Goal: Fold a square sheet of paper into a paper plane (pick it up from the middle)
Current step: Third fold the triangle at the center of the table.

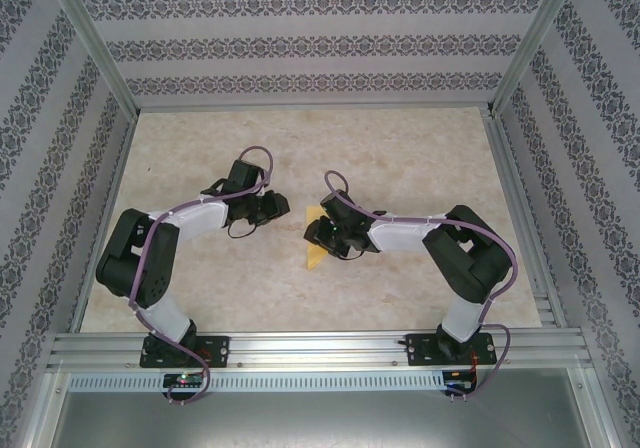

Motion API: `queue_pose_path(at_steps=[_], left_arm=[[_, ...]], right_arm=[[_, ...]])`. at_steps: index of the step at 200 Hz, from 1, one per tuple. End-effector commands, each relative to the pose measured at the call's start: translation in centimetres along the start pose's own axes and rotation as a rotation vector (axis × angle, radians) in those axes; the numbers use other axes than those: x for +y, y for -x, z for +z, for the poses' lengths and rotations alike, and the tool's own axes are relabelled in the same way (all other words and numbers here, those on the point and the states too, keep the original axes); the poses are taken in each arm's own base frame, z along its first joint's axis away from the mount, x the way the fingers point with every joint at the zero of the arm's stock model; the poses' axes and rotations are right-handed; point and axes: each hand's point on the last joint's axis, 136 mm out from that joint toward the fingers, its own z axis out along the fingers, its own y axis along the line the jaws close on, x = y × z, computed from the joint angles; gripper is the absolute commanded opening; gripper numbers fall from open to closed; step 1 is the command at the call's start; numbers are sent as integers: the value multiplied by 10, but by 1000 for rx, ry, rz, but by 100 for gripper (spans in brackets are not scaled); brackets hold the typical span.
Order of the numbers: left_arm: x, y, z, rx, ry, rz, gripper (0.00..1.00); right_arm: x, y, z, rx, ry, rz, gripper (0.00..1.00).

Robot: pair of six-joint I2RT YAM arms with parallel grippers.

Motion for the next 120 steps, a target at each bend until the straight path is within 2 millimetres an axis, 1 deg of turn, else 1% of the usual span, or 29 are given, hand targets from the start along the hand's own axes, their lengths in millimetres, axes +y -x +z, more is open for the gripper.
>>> queue_pose_path(at_steps=[1,22,34,87,120], left_arm=[[-2,3,-9,-15,-24,-10,29],[-4,-1,-8,-3,-41,-7,29],[-7,-3,-8,9,-61,-3,29],[-18,-21,-6,76,-148,23,22],[-33,-43,-2,144,-196,77,18]], right_arm=[[-26,0,4,-11,-90,13,48],[-25,0,4,-12,-88,13,49],[-26,0,3,-14,-92,15,47],[-33,-2,5,-11,-112,24,26],[-39,-4,6,-5,-129,26,16]])
